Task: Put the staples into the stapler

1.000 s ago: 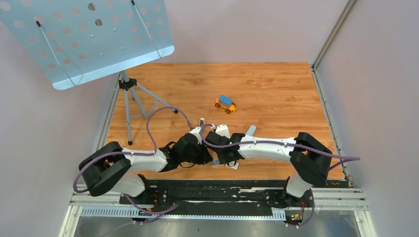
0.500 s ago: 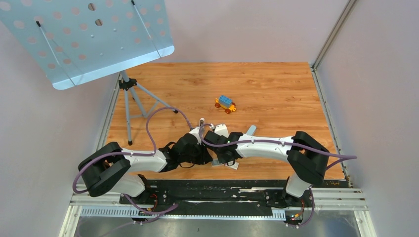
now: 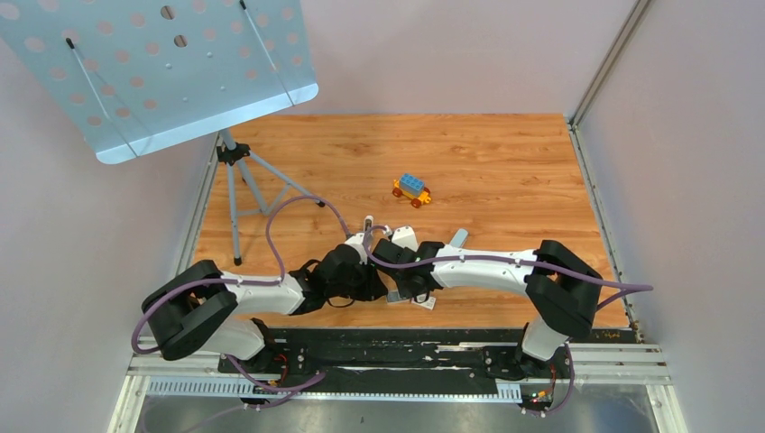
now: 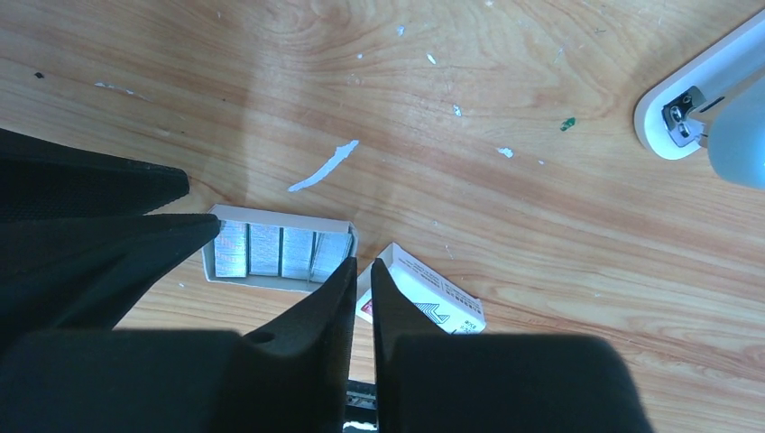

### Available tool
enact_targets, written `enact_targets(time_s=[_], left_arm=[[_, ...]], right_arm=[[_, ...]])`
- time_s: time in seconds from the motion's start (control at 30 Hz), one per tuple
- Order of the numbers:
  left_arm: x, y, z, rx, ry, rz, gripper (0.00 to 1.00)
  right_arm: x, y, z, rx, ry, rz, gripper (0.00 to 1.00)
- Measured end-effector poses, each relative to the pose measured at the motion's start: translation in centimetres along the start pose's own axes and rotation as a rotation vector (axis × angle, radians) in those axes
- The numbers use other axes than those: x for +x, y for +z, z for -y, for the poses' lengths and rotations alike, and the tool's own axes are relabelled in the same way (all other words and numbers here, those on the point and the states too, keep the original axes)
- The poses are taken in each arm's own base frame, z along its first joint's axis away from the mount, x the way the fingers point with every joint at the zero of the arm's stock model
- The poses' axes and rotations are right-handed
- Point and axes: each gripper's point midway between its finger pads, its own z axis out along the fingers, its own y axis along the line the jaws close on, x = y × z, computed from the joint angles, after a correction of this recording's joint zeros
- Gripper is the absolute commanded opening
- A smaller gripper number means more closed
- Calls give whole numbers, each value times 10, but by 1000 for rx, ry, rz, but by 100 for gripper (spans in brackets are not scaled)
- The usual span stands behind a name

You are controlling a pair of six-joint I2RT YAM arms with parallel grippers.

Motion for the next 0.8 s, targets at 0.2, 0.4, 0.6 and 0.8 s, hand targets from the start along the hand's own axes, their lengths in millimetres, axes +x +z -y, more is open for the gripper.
enact_targets(time_s=[0.2,0.4,0.6,0.8], left_arm=[[0,-4,0,5,-4,8,36],[-9,-12,-1,-9,-8,58,40],[-26,-26,-1,-32,-11,138,42],[-30,-33,-10,-67,-16,170,42]], right_arm=[[-3,0,-3,-11,9,10,15],[-3,-1,-9,-26,9,21,16],[-4,-2,-12,-35,8,27,16],[-5,-1,-15,-37,6,27,16]])
